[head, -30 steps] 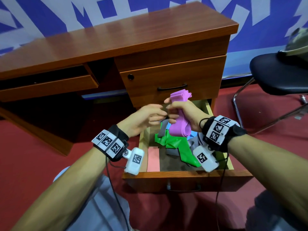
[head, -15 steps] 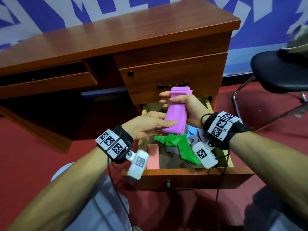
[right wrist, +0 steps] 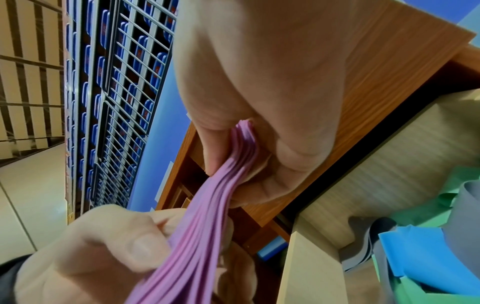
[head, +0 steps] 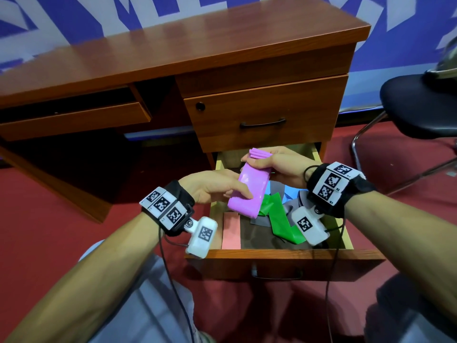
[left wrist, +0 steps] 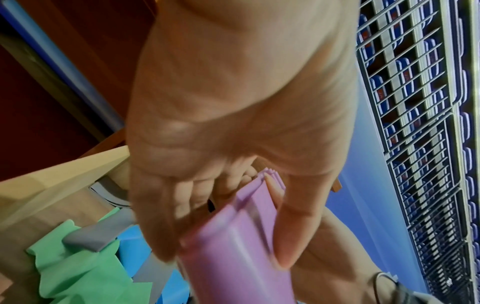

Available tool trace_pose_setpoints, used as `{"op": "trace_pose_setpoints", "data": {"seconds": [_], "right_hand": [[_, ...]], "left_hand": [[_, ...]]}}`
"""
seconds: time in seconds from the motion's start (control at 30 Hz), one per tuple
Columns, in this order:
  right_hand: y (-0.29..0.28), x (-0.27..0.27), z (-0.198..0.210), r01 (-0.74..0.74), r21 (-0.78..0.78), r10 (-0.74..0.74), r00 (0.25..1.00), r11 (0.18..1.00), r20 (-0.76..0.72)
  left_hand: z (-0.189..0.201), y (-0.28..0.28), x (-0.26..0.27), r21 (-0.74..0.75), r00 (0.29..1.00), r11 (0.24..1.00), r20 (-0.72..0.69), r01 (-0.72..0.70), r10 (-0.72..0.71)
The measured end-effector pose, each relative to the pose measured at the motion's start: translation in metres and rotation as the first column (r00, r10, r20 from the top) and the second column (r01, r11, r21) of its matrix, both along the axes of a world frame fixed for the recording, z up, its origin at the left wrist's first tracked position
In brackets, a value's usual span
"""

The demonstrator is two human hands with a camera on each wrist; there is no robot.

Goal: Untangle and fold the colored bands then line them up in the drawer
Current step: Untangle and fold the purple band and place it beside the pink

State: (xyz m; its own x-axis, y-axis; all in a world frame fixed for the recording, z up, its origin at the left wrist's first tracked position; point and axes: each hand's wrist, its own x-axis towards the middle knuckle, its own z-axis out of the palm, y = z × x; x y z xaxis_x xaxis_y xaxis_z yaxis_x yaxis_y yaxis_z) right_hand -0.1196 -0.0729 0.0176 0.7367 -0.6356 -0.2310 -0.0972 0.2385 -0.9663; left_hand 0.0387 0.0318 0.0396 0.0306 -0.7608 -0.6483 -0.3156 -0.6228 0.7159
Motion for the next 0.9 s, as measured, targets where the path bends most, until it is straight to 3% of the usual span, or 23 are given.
{"op": "trace_pose_setpoints", "data": {"seconds": [0.17, 0.33, 0.53, 0.63, 0.7, 0.8, 0.83, 0.9], "right_hand": [[-0.002, 0.004, 0.006, -0.079, -0.001, 0.079, 0.995, 0.997, 0.065], [-0.004, 0.013, 0.004, -0.084, 0.004, 0.084, 0.996, 0.996, 0.020], [-0.012, 0.018, -0.023, -0.217, -0.029, 0.200, 0.939, 0.976, -0.278], [-0.008, 0.019, -0.034, -0.336, 0.013, 0.298, 0.816, 0.942, -0.495], [-0.007, 0.019, -0.041, -0.413, 0.060, 0.380, 0.760, 0.909, -0.527], [-0.009, 0.019, -0.049, -0.479, -0.106, 0.313, 0.709, 0.871, -0.633], [-0.012, 0.018, -0.054, -0.546, -0.191, 0.261, 0.642, 0.816, -0.721], [-0.019, 0.018, -0.072, -0.732, -0.231, 0.125, 0.397, 0.641, -0.909]], "left_hand": [[0.000, 0.003, 0.001, -0.131, 0.992, 0.984, -0.054, -0.119, 0.113], [0.000, 0.004, 0.010, -0.186, 0.986, 0.968, -0.045, -0.165, 0.159], [0.000, 0.007, 0.025, -0.240, 0.963, 0.941, 0.067, -0.239, 0.261], [-0.004, 0.008, 0.033, -0.224, 0.949, 0.946, 0.156, -0.235, 0.273], [-0.009, 0.009, 0.036, -0.184, 0.948, 0.959, 0.195, -0.214, 0.249], [-0.017, 0.009, 0.039, -0.145, 0.939, 0.970, 0.260, -0.194, 0.226], [-0.019, 0.008, 0.040, -0.139, 0.934, 0.972, 0.279, -0.189, 0.221], [-0.022, 0.003, 0.041, -0.124, 0.932, 0.976, 0.295, -0.180, 0.210]]}}
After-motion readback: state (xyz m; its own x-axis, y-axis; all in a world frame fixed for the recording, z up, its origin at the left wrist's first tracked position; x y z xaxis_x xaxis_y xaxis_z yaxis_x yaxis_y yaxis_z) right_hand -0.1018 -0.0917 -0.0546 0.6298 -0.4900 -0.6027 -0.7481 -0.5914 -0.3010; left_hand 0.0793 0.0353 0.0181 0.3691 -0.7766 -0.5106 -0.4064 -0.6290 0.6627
